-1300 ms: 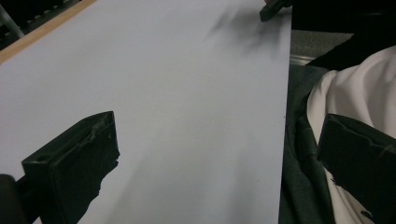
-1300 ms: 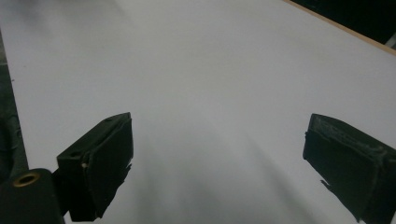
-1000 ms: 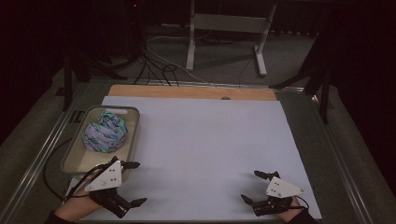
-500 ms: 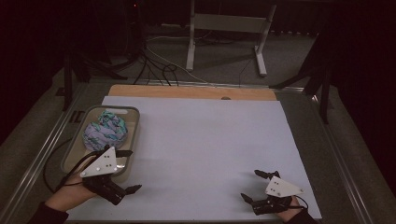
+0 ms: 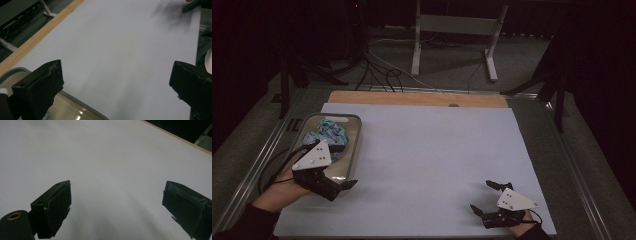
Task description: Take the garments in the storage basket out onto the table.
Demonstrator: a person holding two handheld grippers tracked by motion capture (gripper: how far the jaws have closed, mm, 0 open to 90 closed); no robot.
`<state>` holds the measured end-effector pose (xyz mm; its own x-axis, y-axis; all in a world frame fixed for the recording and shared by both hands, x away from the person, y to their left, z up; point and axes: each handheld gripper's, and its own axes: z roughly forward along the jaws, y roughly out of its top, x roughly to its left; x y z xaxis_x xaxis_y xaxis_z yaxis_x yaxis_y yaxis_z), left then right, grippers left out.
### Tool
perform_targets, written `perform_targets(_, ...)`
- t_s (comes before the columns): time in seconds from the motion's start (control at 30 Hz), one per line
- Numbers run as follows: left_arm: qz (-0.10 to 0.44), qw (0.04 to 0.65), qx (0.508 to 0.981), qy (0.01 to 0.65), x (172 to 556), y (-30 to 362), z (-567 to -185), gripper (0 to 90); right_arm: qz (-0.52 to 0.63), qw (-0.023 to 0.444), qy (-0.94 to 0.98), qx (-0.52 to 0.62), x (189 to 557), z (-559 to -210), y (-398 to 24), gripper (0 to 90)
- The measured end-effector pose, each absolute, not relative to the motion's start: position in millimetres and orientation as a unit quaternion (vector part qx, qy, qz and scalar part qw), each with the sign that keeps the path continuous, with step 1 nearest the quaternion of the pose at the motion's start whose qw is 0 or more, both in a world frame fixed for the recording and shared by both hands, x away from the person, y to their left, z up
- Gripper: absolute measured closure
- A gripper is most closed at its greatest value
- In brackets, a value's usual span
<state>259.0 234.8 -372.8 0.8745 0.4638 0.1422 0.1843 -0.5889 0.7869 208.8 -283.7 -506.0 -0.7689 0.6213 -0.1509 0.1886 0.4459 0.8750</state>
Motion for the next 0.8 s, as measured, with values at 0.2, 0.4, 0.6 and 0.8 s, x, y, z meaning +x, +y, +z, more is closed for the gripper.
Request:
perform_targets(0.2,0.180,0.409,0.868,0.215,275,243,-367,0.0,0.466,0.237,0.815,0.251,209,-506,-284,8.8)
perform_targets(0.4,0.195,0.403,0.859,0.249,292,249,-366,0.0,0.466,0.234,0.815,0.253,210,-507,-284,8.8)
perform_targets(0.6,0.211,0.393,0.849,0.284,308,253,-369,0.0,0.460,0.239,0.817,0.252,210,-508,-283,8.8)
perform_targets(0.8,0.234,0.375,0.828,0.345,324,259,-375,0.0,0.461,0.237,0.817,0.253,210,-507,-282,8.9)
